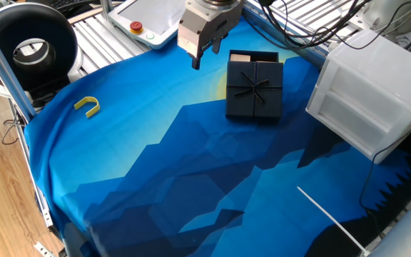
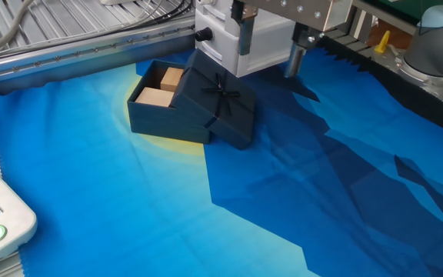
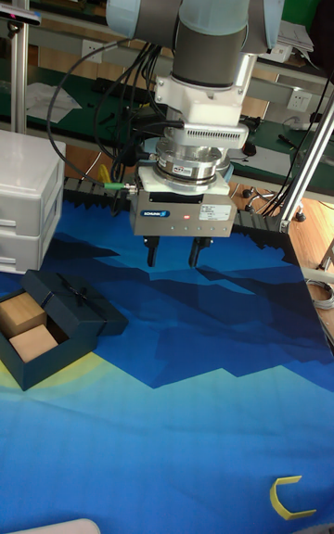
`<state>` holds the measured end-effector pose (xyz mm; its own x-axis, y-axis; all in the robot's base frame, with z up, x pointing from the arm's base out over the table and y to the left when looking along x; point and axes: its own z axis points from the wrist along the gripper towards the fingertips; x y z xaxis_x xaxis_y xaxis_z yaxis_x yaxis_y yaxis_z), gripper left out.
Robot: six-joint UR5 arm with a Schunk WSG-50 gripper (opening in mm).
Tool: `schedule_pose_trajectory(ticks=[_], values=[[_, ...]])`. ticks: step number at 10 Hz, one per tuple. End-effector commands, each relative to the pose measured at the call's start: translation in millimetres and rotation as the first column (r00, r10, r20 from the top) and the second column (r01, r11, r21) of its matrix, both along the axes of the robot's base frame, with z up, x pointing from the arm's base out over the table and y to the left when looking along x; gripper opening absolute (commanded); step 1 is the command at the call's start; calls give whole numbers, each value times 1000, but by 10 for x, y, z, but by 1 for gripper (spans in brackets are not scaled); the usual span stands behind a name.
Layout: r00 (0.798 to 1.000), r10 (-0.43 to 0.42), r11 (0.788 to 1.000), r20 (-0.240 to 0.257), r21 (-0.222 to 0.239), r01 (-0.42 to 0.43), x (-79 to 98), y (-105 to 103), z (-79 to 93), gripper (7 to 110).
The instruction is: Slide the outer casing onto the gift box
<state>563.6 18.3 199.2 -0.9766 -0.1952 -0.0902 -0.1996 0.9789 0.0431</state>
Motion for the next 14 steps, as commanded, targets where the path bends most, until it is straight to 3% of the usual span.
schedule_pose_trajectory(ticks=[1,7,9,11,13,14], values=[[1000,8,1000,3,1,-8,5,-2,13,7],[999,54,998,3,-38,-54,-19,-73,-32,7],[997,78,996,14,-43,-78,-16,-78,-79,7],[991,123,990,51,-79,-119,94,-152,-49,7],[995,79,992,53,-99,-74,109,-249,-48,7],[998,38,997,46,-72,-35,89,-195,-45,7]])
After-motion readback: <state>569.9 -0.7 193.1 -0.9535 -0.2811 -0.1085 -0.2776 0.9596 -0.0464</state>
